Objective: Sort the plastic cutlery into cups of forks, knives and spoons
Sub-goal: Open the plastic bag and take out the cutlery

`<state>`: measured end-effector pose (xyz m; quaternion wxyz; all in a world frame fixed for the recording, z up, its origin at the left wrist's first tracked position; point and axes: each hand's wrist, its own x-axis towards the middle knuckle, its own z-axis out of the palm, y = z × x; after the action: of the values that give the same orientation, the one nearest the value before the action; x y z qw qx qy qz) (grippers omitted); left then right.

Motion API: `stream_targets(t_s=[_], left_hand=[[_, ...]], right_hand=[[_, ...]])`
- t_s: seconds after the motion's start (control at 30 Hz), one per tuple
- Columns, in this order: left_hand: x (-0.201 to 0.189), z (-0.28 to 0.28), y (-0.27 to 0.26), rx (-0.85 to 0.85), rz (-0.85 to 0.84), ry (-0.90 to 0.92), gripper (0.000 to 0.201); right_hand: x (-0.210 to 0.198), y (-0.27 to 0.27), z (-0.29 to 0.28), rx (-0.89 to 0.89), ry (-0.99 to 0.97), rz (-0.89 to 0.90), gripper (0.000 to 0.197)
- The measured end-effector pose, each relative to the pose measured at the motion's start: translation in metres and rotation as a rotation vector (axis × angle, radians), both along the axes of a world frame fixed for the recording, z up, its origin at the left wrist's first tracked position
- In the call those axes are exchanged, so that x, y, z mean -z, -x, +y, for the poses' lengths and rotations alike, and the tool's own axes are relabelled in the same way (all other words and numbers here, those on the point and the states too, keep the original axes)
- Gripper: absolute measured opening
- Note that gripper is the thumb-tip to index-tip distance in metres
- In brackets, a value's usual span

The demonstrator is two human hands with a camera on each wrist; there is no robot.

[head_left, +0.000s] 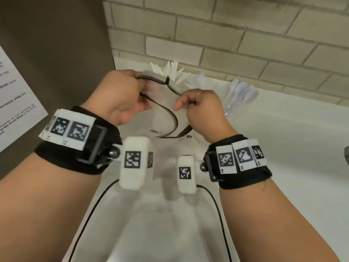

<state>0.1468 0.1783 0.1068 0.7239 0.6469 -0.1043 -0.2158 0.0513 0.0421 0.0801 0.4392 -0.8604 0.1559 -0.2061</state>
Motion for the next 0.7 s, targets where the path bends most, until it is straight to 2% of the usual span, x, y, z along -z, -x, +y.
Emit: stream_targets(t_s=[0.1, 0.13, 0.2, 0.23, 0.3, 0.37, 0.43, 0.47, 0.5, 0.57, 0.6, 0.67, 0.7], left_hand=[[-0.007, 0.000, 0.002, 0.042, 0.186, 0.173, 0.031], [-0.007, 0.000, 0.005, 0.054, 0.213, 0.194, 0.028], [-0.006, 0.001, 0.010, 0.065, 0.206, 0.154, 0.025], [-0.004, 0.002, 0.014, 0.089, 0.136, 0.044, 0.032], [0.007, 0.003, 0.013, 0.176, -0.131, -0.353, 0.045], [0.021, 0.003, 0.006, 0.187, -0.347, -0.667, 0.034], [0.028, 0.004, -0.001, 0.112, -0.408, -0.781, 0.022], [0.028, 0.005, -0.004, 0.065, -0.374, -0.764, 0.022], [0.027, 0.006, -0.006, 0.028, -0.259, -0.662, 0.023], [0.024, 0.006, -0.005, 0.003, 0.013, -0.366, 0.026], [0.023, 0.005, -0.004, -0.015, 0.109, -0.264, 0.026], [0.025, 0.000, 0.002, -0.013, 0.183, -0.214, 0.021], [0.028, -0.002, 0.005, 0.023, 0.190, -0.216, 0.018]], right_hand=[[0.007, -0.005, 0.001, 0.036, 0.064, 0.083, 0.039], [0.007, -0.006, 0.002, 0.060, 0.029, 0.070, 0.039], [0.005, -0.007, 0.005, 0.085, -0.144, 0.023, 0.051], [0.003, -0.008, 0.007, 0.071, -0.254, -0.006, 0.058], [0.002, -0.010, 0.009, 0.045, -0.373, -0.059, 0.073], [0.001, -0.010, 0.010, 0.022, -0.350, -0.099, 0.083], [0.004, -0.008, 0.007, -0.042, -0.249, -0.132, 0.077], [0.005, -0.006, 0.005, -0.052, -0.152, -0.105, 0.070], [0.007, -0.004, 0.003, -0.020, -0.037, -0.045, 0.063], [0.015, -0.001, 0.000, 0.103, 0.111, 0.086, 0.049], [0.018, -0.001, -0.002, 0.141, 0.093, 0.137, 0.042], [0.022, -0.004, 0.000, 0.149, -0.064, 0.210, 0.032], [0.023, -0.005, 0.001, 0.142, -0.142, 0.242, 0.040]])
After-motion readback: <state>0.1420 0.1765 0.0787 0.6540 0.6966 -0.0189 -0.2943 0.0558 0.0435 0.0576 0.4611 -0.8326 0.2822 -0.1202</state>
